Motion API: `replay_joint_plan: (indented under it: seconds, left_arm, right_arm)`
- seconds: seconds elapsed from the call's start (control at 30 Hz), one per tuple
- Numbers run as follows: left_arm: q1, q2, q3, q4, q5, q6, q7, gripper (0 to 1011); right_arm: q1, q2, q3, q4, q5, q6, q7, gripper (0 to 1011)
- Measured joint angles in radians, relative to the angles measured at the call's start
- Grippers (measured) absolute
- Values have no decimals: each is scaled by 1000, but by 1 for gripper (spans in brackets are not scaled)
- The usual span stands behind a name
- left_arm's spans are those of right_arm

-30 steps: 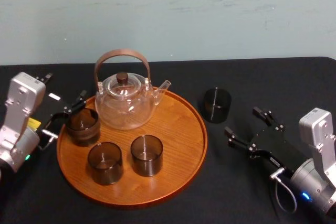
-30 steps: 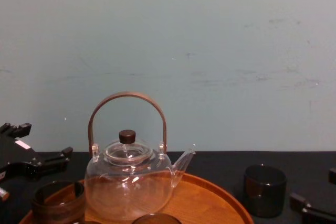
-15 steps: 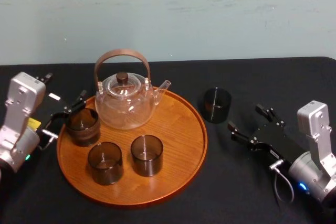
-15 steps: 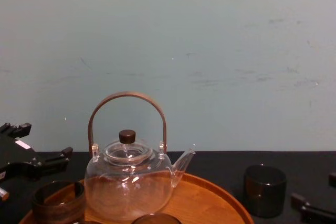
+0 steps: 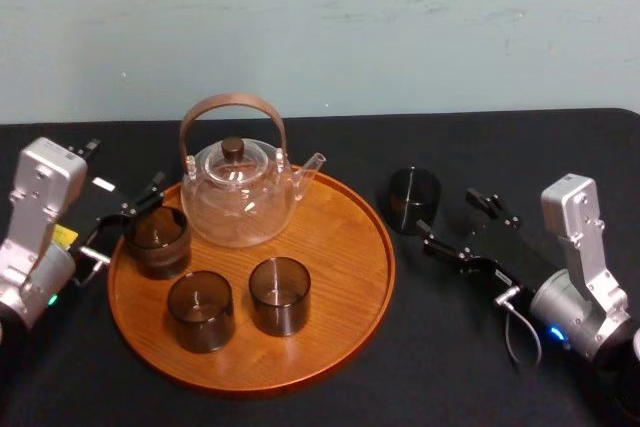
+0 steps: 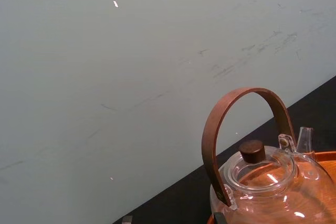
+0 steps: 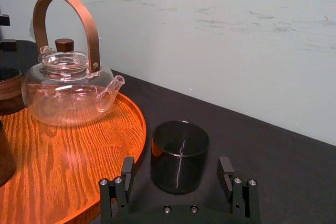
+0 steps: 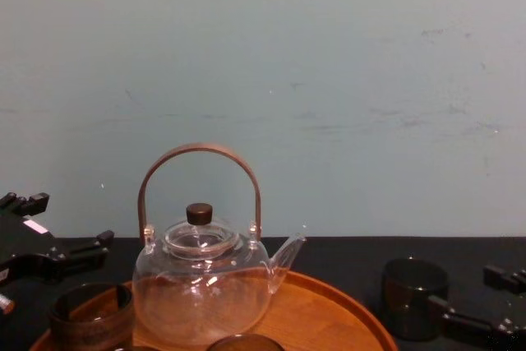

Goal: Pick up the glass from the table and place it on the tray.

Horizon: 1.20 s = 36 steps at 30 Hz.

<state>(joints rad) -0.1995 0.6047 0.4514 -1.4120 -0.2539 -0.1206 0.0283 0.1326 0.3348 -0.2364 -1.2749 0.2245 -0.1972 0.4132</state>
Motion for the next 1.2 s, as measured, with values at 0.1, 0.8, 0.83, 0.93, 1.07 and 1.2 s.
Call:
replay_joint_plan:
  seconds: [0.1, 0.8, 0.83, 0.93, 1.07, 1.2]
  left_arm:
    - [0, 0, 0, 0, 0, 0, 0, 1001]
    - [0, 0, 0, 0, 0, 0, 0, 1001]
    - [0, 0, 0, 0, 0, 0, 0, 1001]
    - [0, 0, 0, 0, 0, 0, 0, 1001]
    - [0, 0, 0, 0, 0, 0, 0, 1001]
    - [0, 0, 0, 0, 0, 0, 0, 1001]
  right_arm:
    - [24, -4, -10, 26, -1, 1, 6, 1002]
    - [143, -28, -45, 175, -10, -3, 32, 1002]
    - [147, -29, -46, 181, -10, -3, 34, 1002]
    - [167, -34, -52, 205, -10, -7, 43, 1003]
    - [193, -41, -58, 241, -9, -16, 53, 1002]
    - [219, -50, -62, 286, -9, -31, 60, 1002]
